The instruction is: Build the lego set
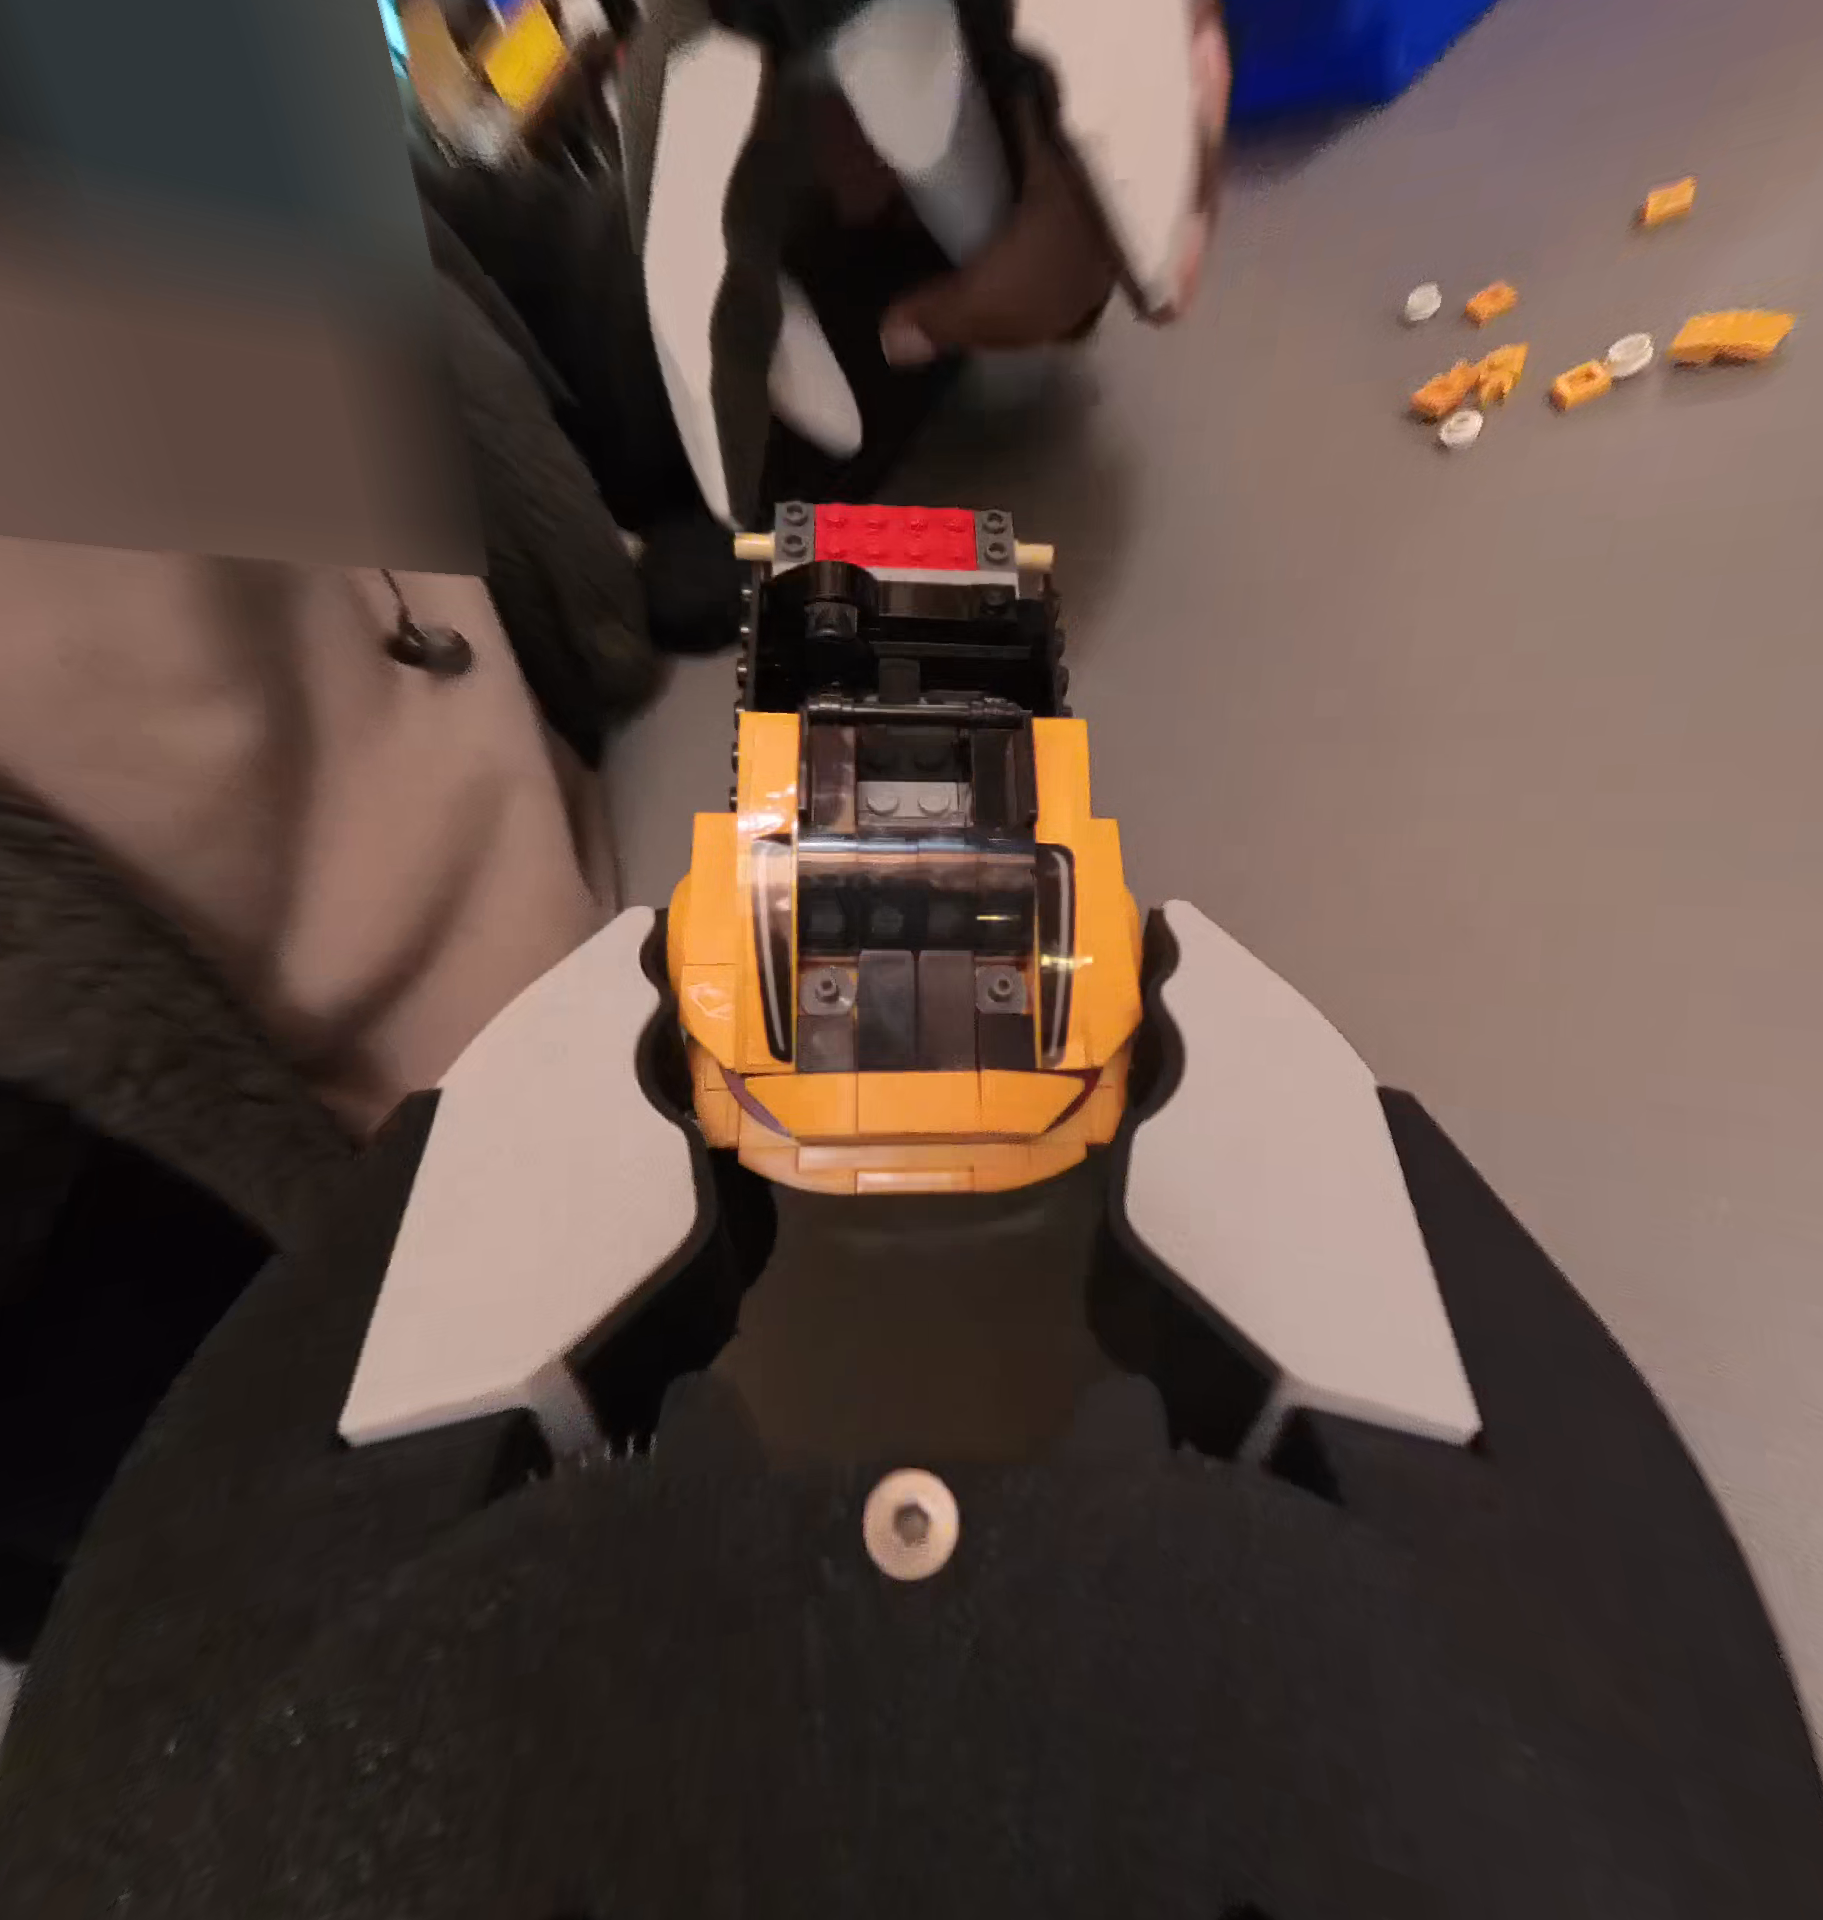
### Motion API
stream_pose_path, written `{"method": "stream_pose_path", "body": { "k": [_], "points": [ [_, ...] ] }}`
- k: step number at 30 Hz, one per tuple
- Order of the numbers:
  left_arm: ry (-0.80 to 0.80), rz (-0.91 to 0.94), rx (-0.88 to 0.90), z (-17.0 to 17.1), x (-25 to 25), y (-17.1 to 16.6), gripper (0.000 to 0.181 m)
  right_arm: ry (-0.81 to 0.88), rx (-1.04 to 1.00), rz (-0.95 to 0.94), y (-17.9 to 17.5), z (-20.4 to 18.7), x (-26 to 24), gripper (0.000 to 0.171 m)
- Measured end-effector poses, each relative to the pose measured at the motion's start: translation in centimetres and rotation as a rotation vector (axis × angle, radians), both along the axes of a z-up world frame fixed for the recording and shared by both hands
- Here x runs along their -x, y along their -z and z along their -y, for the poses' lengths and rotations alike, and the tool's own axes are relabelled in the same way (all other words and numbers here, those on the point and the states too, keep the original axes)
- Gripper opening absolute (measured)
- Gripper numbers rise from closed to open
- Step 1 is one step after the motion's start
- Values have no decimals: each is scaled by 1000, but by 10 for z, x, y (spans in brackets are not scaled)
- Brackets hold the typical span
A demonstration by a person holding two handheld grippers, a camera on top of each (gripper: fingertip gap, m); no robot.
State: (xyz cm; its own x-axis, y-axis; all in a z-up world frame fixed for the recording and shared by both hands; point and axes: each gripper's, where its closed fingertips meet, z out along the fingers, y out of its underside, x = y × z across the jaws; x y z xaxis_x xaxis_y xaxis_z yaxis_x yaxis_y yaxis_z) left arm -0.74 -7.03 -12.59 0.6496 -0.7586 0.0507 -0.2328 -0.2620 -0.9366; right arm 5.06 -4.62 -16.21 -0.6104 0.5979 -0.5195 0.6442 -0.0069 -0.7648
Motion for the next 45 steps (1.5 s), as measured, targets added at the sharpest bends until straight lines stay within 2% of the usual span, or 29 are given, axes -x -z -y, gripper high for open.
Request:
{"method": "stream_pose_path", "body": {
  "k": [3, 7, 13, 15, 17, 20, 22, 25, 31, 34, 36, 38, 43, 45],
  "points": [
    [54, -63, -70, 6, -12, 1, 78, 9, 159, -27, -13, -3, -4, 85],
    [21, -147, -225, 2, -22, -9, 64, -17, 332, -61, -35, -2, -9, 85],
    [-60, -287, -438, -1, -31, -24, 29, -107, 403, -21, -44, 16, -11, 84],
    [-83, -305, -490, -1, -33, -29, 29, -125, 433, -23, -48, 21, -9, 85],
    [-91, -263, -519, 1, -33, -36, 31, -124, 474, -38, -54, 21, -8, 85],
    [-88, -85, -481, 1, -29, -47, 50, -126, 502, -90, -64, 24, -7, 85],
    [-69, 43, -446, 2, -24, -54, 57, -139, 524, -126, -73, 27, -7, 84],
    [-34, 114, -464, 7, -27, -62, 57, -188, 553, -180, -87, 36, -7, 84],
    [-4, 135, -584, 20, -52, -85, 42, -313, 600, -226, -106, 61, -2, 85],
    [-45, 150, -603, 20, -49, -90, 42, -276, 609, -242, -110, 58, 2, 84],
    [-88, 149, -613, 17, -46, -91, 41, -185, 560, -288, -113, 48, 8, 82],
    [-107, 126, -625, 17, -44, -91, 41, -116, 434, -339, -114, 39, 8, 88],
    [-167, -26, -659, 11, -38, -83, 39, 68, -153, -556, -117, 32, 3, 82],
    [-169, -62, -669, 10, -38, -81, 30, 151, -448, -594, -101, 25, 8, 81]
  ]
}}
